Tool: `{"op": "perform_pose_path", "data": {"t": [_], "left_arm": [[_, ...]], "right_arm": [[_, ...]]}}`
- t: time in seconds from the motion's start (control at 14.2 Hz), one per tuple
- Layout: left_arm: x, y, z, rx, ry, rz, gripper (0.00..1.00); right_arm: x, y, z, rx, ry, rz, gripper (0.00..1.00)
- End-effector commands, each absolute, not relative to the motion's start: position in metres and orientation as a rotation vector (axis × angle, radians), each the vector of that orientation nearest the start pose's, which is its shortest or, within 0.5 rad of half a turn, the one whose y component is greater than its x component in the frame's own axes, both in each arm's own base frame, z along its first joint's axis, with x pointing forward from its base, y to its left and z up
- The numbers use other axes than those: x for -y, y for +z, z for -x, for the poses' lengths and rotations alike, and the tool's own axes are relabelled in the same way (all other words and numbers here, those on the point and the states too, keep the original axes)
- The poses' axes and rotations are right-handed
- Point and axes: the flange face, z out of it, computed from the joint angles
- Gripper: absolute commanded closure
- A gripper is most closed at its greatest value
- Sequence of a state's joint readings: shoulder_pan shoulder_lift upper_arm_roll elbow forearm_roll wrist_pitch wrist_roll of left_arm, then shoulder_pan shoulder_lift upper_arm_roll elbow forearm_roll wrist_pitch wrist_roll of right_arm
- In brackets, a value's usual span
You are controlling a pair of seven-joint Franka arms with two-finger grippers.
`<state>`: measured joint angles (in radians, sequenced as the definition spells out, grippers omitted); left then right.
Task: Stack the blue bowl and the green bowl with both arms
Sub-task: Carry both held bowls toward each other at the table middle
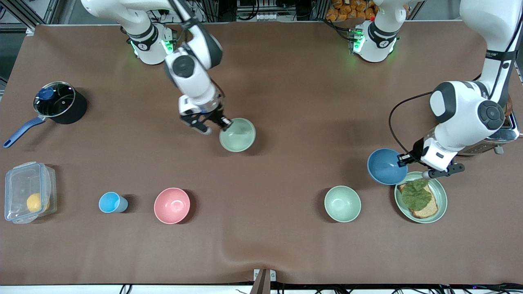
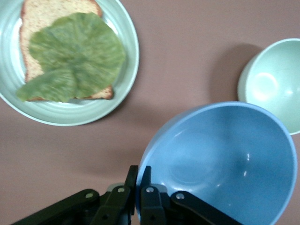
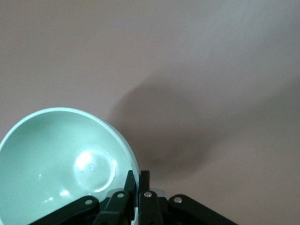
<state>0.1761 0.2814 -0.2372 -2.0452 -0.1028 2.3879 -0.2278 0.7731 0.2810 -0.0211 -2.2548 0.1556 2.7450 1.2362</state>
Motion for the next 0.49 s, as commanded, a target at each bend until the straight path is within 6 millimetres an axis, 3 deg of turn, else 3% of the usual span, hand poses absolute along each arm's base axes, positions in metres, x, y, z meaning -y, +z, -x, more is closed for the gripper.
{"op": "perform_pose_path", "data": {"t": [0.0, 0.28, 0.35, 0.42], "left_arm": [[0.05, 0.338, -0.588, 0.504, -0.015, 3.26, 1.0], [0.065, 0.353, -0.578, 0.593, 0.005, 3.265, 1.0], [0.067, 0.356, -0.574, 0.621, 0.02, 3.255, 1.0], [0.071, 0.358, -0.568, 0.652, 0.074, 3.239, 1.0]], "right_arm": [[-0.415, 0.242, -0.397, -0.917, -0.076, 2.763, 1.0], [-0.431, 0.223, -0.374, -0.863, -0.051, 2.812, 1.0], [-0.434, 0.219, -0.371, -0.858, -0.048, 2.819, 0.92], [-0.433, 0.217, -0.372, -0.872, -0.045, 2.818, 0.76]]}}
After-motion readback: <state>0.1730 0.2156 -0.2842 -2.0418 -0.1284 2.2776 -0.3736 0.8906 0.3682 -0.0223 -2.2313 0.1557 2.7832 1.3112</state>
